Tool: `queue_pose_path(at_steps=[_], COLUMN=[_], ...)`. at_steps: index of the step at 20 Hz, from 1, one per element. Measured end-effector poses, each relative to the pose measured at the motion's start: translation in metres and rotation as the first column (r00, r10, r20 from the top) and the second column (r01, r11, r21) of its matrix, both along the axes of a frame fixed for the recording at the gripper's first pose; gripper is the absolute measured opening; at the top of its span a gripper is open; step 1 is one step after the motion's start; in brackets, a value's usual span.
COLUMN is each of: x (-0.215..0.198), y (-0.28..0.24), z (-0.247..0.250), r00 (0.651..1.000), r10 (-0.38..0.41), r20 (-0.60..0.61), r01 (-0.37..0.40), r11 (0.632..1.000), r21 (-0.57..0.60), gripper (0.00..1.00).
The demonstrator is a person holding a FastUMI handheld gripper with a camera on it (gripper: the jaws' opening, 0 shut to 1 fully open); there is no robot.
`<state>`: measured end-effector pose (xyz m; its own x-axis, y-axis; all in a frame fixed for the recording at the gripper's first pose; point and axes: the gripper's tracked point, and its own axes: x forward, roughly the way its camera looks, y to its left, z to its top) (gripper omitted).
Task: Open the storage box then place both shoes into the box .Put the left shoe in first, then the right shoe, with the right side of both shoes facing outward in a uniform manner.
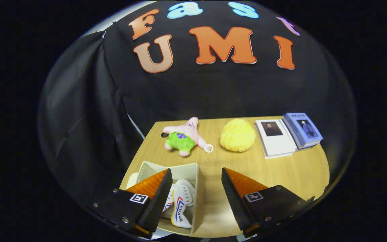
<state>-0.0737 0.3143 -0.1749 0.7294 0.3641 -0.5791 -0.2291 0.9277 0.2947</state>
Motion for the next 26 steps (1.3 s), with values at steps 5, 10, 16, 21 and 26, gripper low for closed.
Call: queue_pose_path(at_steps=[5,10,16,21,26], x=[0.027,0.037,0.036,0.035,0.033], y=[-0.084,-0.17,-0.249,-0.274,-0.262], z=[0.05,0.119,0.183,0.213,0.205], r00=[0.968,0.871,0.743,0.662,0.692], r10=[-0.11,-0.209,-0.277,-0.266,-0.216], r20=[0.225,0.444,0.61,0.701,0.689], r01=[0.116,0.23,0.298,0.274,0.182], r11=[0.993,0.973,0.952,0.956,0.976], r21=[-0.016,0.008,0.068,0.104,0.123], gripper=[0.94,0.96,0.96,0.96,0.97])
